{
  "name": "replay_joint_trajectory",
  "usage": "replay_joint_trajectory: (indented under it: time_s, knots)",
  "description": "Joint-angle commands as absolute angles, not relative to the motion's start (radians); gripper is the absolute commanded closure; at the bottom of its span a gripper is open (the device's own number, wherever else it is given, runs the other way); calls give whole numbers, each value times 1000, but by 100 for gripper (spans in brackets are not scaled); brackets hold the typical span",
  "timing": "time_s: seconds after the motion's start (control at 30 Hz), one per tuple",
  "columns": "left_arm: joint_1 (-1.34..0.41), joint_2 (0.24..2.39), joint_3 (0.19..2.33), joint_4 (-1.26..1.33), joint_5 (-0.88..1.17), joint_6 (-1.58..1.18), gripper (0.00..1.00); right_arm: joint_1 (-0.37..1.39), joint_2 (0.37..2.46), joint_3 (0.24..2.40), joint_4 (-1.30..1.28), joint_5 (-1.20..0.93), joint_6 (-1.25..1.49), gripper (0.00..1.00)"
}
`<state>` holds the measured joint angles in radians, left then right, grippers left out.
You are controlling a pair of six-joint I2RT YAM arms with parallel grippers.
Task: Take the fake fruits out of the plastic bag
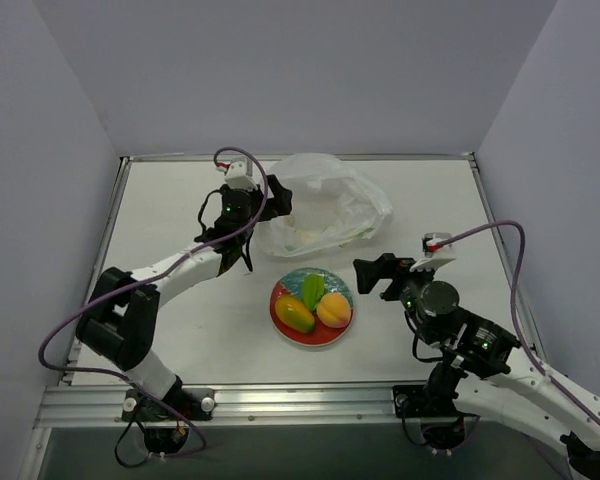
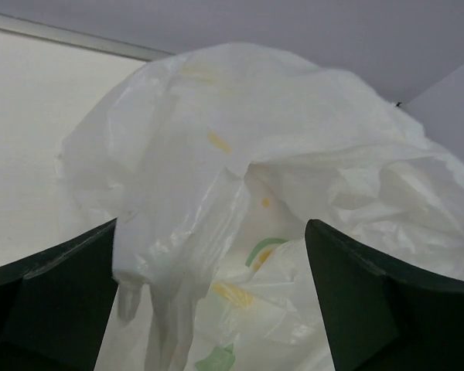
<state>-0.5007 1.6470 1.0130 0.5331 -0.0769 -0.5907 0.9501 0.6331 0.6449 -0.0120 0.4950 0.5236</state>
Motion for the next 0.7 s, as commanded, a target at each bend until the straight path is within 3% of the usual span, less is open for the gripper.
replay_joint_trajectory:
  time_s: [0.0,0.27,0.4,0.53,0.67]
  knots:
    - [-492,1494,1030,471,-115,-600,6,954,545,686,-109,633,497,0]
    - [-489,1160,943,246,-86,-635,6,954,385,718,-170,764,480,0]
    - [-486,985,957,-55,-65,-591,6,956,356,724,-224,810,486,0]
    - [-486,769,986,-193,60,-491,6,956,298,716,-239,877,518,0]
    - [-485,654,1038,-355,-18,-437,6,956,244,709,-239,943,551,0]
